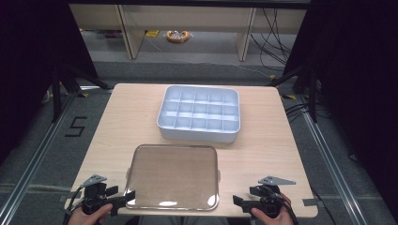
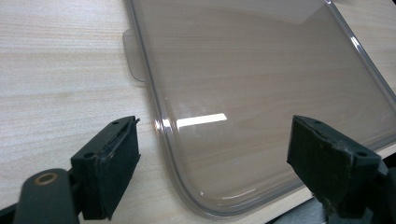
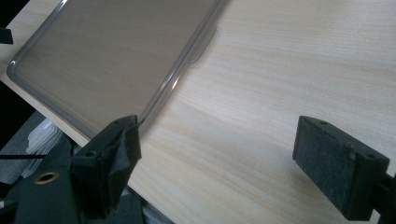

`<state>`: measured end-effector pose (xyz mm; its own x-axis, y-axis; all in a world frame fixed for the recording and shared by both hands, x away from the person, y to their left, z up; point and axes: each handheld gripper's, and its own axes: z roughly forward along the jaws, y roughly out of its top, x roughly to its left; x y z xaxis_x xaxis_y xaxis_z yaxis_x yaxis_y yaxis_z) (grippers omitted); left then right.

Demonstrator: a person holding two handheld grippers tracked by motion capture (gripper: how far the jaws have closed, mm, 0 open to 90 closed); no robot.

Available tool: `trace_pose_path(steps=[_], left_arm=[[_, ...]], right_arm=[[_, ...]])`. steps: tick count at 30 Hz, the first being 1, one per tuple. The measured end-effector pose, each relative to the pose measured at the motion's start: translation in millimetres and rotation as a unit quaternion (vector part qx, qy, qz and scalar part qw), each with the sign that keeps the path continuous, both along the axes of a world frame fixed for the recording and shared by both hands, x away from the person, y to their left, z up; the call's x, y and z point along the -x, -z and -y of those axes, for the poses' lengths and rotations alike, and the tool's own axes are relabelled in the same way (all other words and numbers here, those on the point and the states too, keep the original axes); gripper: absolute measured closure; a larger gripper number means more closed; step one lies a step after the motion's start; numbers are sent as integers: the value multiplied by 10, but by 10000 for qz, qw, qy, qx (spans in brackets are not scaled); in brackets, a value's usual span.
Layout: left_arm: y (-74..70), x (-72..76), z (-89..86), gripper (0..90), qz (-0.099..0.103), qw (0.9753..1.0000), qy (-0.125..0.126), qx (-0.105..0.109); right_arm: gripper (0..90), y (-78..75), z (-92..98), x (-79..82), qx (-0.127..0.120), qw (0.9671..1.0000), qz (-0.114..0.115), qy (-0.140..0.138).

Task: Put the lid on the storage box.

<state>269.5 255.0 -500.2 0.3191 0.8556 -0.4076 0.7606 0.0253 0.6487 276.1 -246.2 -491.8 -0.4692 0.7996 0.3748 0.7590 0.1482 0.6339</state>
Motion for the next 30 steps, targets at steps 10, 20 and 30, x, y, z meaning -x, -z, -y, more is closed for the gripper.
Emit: trace_pose_path(steps=[10, 20, 30], left_arm=[[-3, 8, 9, 160, 100, 9998, 159, 61], [1, 14, 16, 159, 88, 9997, 206, 57], [12, 16, 28, 287, 21, 9995, 292, 69]], right_arm=[[159, 3, -12, 2, -85, 9999, -46, -38], [159, -8, -44, 27, -185, 9996, -206, 48], [170, 12, -82, 3, -274, 9994, -144, -141]])
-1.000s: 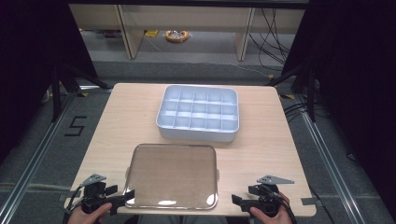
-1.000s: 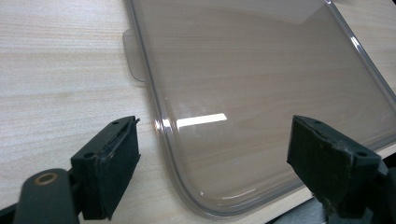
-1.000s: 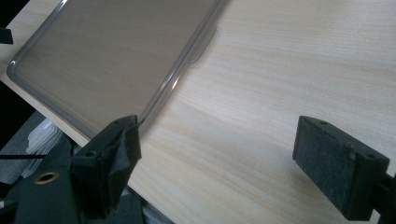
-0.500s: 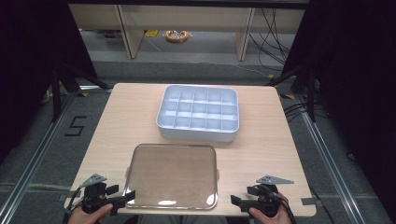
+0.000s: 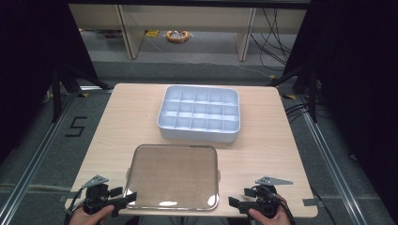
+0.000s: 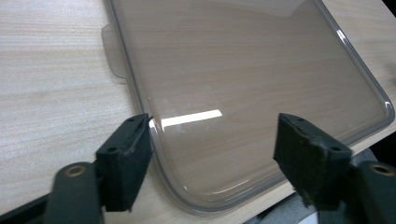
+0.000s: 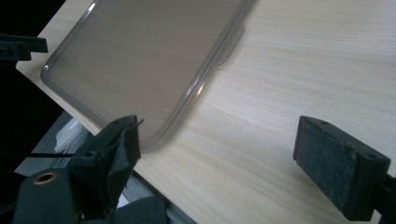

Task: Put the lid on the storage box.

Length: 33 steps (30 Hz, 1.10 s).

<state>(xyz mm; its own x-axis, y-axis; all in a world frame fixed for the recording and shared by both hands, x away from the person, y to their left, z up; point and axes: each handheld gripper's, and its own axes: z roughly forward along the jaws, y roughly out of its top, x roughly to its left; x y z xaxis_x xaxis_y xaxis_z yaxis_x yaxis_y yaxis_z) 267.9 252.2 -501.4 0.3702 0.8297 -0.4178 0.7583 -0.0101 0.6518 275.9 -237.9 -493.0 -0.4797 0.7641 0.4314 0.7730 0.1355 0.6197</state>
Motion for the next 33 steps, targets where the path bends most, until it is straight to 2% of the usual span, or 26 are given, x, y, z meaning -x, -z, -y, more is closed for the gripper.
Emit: trace_pose_path(steps=[1, 2, 4, 5, 6, 7, 8, 9, 10, 11, 12, 14, 16, 17, 18, 19, 23, 24, 25, 27, 32, 33], left_arm=[[3, 1, 7, 305, 13, 10000, -29, -16], [8, -2, 6, 322, 34, 10000, -8, -83], [13, -8, 6, 331, 39, 9999, -18, -91], [13, -18, -30, 349, 11, 9995, 104, -293], [23, -22, -1, 353, 50, 9998, -62, -194], [24, -26, -7, 358, 47, 9997, -33, -232], [25, -31, -2, 370, 48, 9997, -65, -236], [26, -36, -4, 377, 57, 9996, -49, -257], [31, -44, 4, 391, 63, 9996, -40, -267], [38, -52, 7, 399, 27, 9996, -42, -277], [38, -62, -16, 401, -46, 9992, 80, -401], [43, -73, -8, 416, -59, 9991, 66, -413], [52, -100, 3, 423, -42, 9990, 14, -443], [48, -114, 6, 428, -80, 9988, 15, -491], [57, -137, 24, 431, -37, 9991, -90, -409], [51, -147, 16, 430, -66, 9987, -45, -496], [53, -170, 21, 439, -39, 9986, -23, -527], [59, -178, 44, 439, -28, 9990, -74, -439], [54, -185, 63, 440, -50, 9990, 6, -451], [52, -187, 77, 440, -54, 9988, 58, -488], [53, -210, 172, 441, 12, 9981, 194, -577], [55, -221, 208, 441, 55, 9979, 203, -611]], right_arm=[[176, -3, -38, 17, -83, 9998, -165, 28], [176, -4, -53, 19, -109, 9997, -197, -13], [177, 2, -64, 16, -61, 9998, -170, -21], [180, 1, -89, 16, -129, 9997, -171, -83], [181, 8, -97, 12, -106, 9998, -147, -94], [181, -3, -88, 7, 7, 9999, -53, -111], [181, 2, -104, 9, -123, 9998, -119, -107], [182, -2, -117, 11, -98, 9997, -215, -58], [183, 21, -101, -15, -35, 9999, -42, -157], [184, 18, -108, -16, -51, 9998, -54, -157], [185, 7, -109, -11, -70, 9998, -70, -181], [186, 16, -125, -20, -140, 9996, -48, -226], [186, 8, -129, -20, -72, 9997, -67, -226], [189, 1, -160, -11, -147, 9995, -207, -166], [190, 11, -150, -32, -107, 9996, -87, -236], [193, 13, -155, -38, -108, 9996, -78, -240], [203, 39, -185, -77, -144, 9997, -67, -179], [215, 9, -200, -61, -306, 9989, -323, -149], [295, 32, -182, -112, -332, 9992, -69, -199], [292, 50, -199, -161, -429, 9990, -91, -115], [304, 78, -211, -248, -412, 9989, -216, 83], [308, 95, -198, -286, -492, 9984, -241, 134]])
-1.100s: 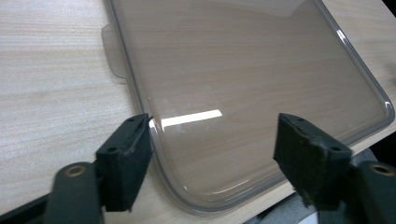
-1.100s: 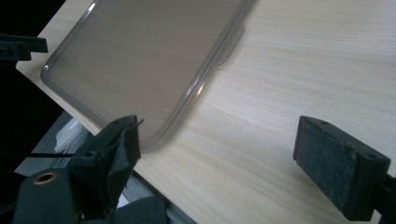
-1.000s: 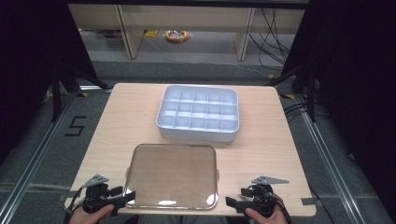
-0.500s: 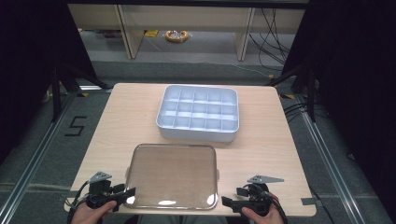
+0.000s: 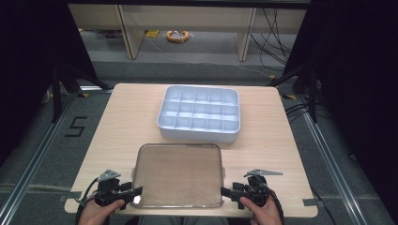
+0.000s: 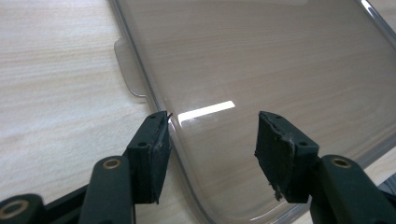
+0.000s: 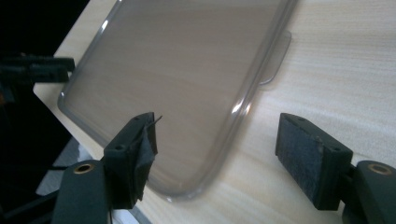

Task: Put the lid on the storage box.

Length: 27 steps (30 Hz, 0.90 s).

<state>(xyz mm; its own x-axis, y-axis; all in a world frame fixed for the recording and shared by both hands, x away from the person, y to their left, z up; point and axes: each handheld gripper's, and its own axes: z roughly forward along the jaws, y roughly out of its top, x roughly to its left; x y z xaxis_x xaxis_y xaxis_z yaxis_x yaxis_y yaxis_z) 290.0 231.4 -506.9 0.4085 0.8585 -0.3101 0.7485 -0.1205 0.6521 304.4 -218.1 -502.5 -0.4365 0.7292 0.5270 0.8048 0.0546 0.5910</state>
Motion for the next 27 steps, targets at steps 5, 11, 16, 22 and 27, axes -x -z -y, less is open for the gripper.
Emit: trace_pose_path(steps=[5, 11, 16, 22, 27], left_arm=[[-4, -4, 49, 442, 20, 9999, 71, -80], [7, -15, 121, 441, 89, 9999, 102, -76], [5, -30, 165, 443, 118, 9997, 200, -78], [9, -38, 237, 442, 157, 9996, 212, -97], [11, -37, 252, 446, 168, 9995, 254, -93]], right_arm=[[316, 4, -20, -81, -87, 9998, -142, 130], [319, 28, -96, -149, -37, 9996, -221, 173], [328, 54, -102, -195, 40, 9997, -123, 193], [319, 51, -98, -181, 20, 9985, -360, 406], [321, 84, -56, -204, 3, 9988, -205, 434]])
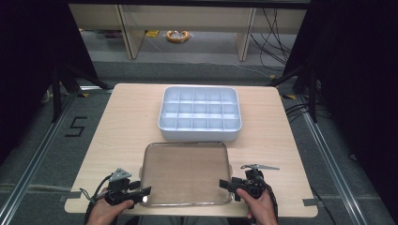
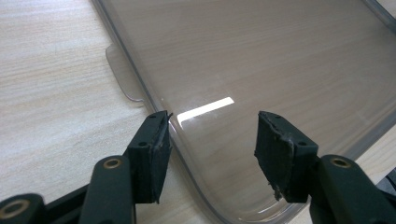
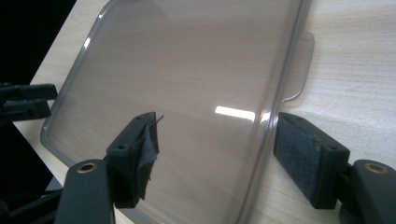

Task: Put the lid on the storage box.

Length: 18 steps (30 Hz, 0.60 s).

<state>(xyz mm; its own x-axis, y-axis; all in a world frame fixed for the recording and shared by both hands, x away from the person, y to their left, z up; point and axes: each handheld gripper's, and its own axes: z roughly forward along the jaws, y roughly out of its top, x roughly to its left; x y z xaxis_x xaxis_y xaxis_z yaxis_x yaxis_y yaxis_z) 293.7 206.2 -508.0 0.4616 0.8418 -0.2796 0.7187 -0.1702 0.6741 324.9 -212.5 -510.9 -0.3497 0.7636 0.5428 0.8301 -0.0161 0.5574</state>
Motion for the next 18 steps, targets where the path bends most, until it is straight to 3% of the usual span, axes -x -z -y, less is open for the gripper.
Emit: trace_pose_path(steps=[2, 4, 5, 7, 8, 9, 10, 11, 13, 14, 15, 17, 18], left_arm=[[-1, -2, -3, 446, -14, 10000, 24, 42], [1, -4, -7, 454, -29, 10000, 8, 78], [3, -5, -11, 463, -16, 10000, 8, 47], [6, -5, -15, 465, -7, 10000, -1, 32], [6, -5, -16, 468, 1, 10000, 8, 17], [5, -3, -16, 468, 0, 10000, 14, -1], [7, -1, -16, 470, -12, 10000, 14, -12], [1, 5, -27, 477, -16, 9999, 123, -26], [3, 15, -9, 477, 10, 9999, 105, -48], [1, 13, -29, 474, -28, 9994, 240, -238], [37, 9, -15, 451, -107, 9996, 187, -181], [42, 18, -18, 444, -50, 9998, 171, -101], [41, 9, -21, 446, -93, 9998, 134, -75]], right_arm=[[316, 15, 7, -12, -20, 10000, 49, 25], [309, 10, 19, -7, -141, 9998, -56, 105], [312, 6, 31, 5, -492, 9975, -361, 364], [314, 11, 42, 8, -574, 9966, -397, 432], [320, -37, 31, 39, -847, 9903, -919, 606], [328, -77, 28, 65, -1127, 9814, -1372, 727], [373, 77, 106, 16, -925, 9941, -369, 437], [497, 124, 102, 54, -1391, 9871, -689, 387], [542, 98, 26, 80, -1182, 9904, -627, 345], [541, 73, 8, 74, -793, 9962, -315, 148], [544, 48, 1, 74, -645, 9978, -123, 31], [549, 17, -1, 80, -656, 9978, -50, -30], [557, -29, 11, 93, -654, 9976, 56, -199]])
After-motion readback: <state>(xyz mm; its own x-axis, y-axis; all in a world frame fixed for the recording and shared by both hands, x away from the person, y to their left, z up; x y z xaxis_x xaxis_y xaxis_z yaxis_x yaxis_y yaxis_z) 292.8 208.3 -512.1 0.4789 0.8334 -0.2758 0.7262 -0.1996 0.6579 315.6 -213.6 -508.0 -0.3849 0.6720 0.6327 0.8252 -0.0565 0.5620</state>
